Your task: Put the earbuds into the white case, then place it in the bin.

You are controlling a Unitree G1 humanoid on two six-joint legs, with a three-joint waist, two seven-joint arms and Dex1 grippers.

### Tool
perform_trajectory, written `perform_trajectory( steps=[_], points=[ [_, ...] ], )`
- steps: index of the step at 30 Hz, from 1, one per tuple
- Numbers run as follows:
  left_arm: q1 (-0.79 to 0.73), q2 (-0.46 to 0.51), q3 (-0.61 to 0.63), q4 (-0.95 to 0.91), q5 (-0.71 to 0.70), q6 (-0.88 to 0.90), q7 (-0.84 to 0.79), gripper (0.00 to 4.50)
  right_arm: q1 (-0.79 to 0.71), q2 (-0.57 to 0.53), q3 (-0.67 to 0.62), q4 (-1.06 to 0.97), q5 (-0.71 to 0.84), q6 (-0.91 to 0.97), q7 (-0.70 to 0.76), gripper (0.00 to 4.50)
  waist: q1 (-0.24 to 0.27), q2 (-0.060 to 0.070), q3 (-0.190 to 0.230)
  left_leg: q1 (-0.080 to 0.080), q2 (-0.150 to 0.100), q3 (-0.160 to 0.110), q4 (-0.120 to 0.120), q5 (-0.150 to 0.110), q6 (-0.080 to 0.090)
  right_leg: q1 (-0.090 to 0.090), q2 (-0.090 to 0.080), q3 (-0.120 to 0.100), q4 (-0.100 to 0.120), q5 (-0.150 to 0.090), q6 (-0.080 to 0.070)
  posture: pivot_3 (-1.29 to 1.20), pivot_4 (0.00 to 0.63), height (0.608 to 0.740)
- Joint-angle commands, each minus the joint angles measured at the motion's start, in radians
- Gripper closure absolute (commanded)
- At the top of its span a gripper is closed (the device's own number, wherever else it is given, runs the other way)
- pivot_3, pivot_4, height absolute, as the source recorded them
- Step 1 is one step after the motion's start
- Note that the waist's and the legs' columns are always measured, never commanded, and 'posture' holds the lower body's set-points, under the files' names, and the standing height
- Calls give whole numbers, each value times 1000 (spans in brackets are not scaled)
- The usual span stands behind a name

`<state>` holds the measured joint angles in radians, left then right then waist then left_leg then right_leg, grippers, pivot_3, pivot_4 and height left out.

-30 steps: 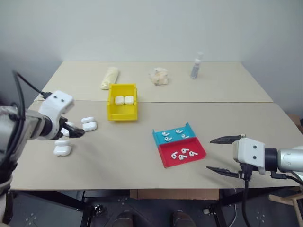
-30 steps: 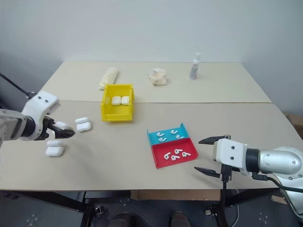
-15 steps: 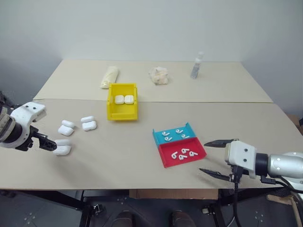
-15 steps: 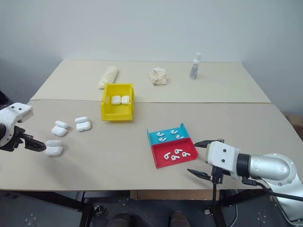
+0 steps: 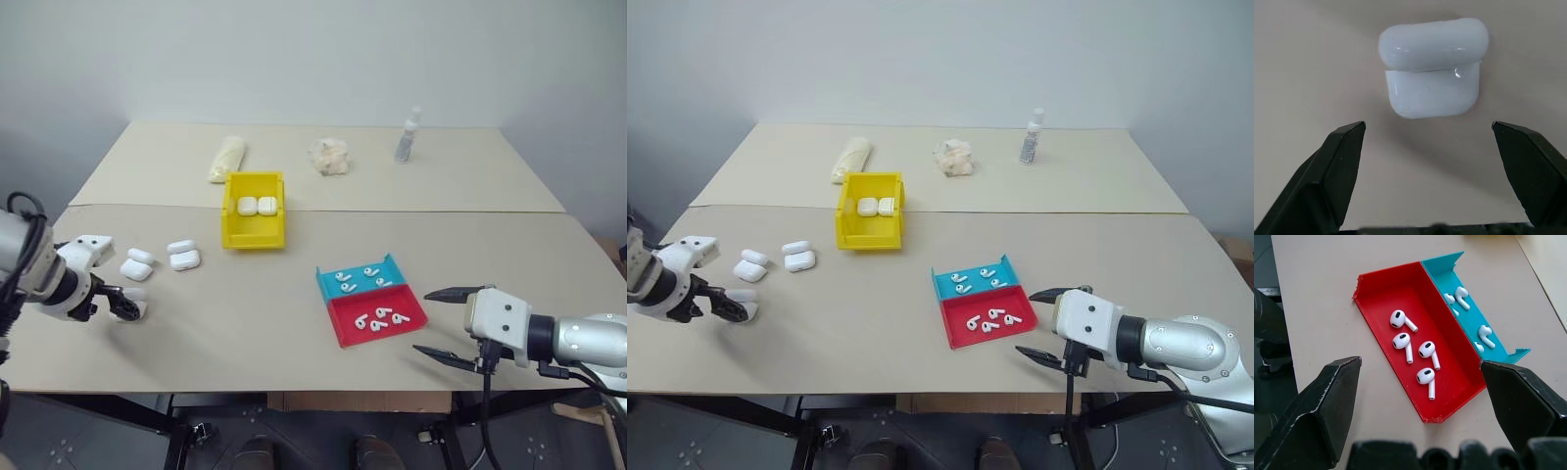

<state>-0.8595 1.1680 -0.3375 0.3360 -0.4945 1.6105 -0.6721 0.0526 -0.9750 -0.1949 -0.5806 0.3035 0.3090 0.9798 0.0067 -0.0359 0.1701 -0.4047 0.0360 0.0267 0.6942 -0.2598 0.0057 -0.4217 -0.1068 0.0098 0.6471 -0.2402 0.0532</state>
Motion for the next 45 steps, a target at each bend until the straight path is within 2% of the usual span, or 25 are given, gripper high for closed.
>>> perform_trajectory(
  steps=[1, 13, 31, 34, 38, 45],
  points=[
    [-19, -5, 41, 32, 22, 4, 23, 0, -2, 2, -20, -27, 4, 3, -12, 24, 0, 0, 0, 0, 0, 0, 0, 0, 0, 0, 0, 0, 0, 0, 0, 0, 150, 740],
    [-28, -99, 74, 73, 94, -11, 72, 0, -3, 5, -20, -25, -5, 8, -18, 24, 0, 0, 0, 0, 0, 0, 0, 0, 0, 0, 0, 0, 0, 0, 0, 0, 150, 740],
    [30, -147, 112, 35, 127, -28, 72, 0, -14, -1, -13, -21, -4, 7, -20, 24, 3, 1, -1, 2, 0, 0, 0, 0, 0, 2, 0, 0, 1, 0, 0, 0, 150, 740],
    [37, -147, 106, 18, 133, -27, 77, 583, -17, -2, -11, -19, -5, 7, -19, 0, 4, 1, -1, 2, -1, 0, 0, 0, 0, 2, -1, 0, 1, 0, 0, 0, 150, 740],
    [39, -152, 116, 23, 133, -21, 78, 1715, -19, -2, -9, -21, -3, 9, -18, 0, 3, 1, -1, 3, 0, 0, 0, 0, 0, 2, -1, 0, 1, 0, 0, 0, 150, 740],
    [76, -123, 120, -81, 123, -34, 56, 1743, -21, -5, -17, -22, -2, 10, -16, 0, 3, 2, -1, 3, 0, 0, 0, 0, 0, 3, -1, 1, 1, 0, 0, 0, 150, 740]
  ],
)
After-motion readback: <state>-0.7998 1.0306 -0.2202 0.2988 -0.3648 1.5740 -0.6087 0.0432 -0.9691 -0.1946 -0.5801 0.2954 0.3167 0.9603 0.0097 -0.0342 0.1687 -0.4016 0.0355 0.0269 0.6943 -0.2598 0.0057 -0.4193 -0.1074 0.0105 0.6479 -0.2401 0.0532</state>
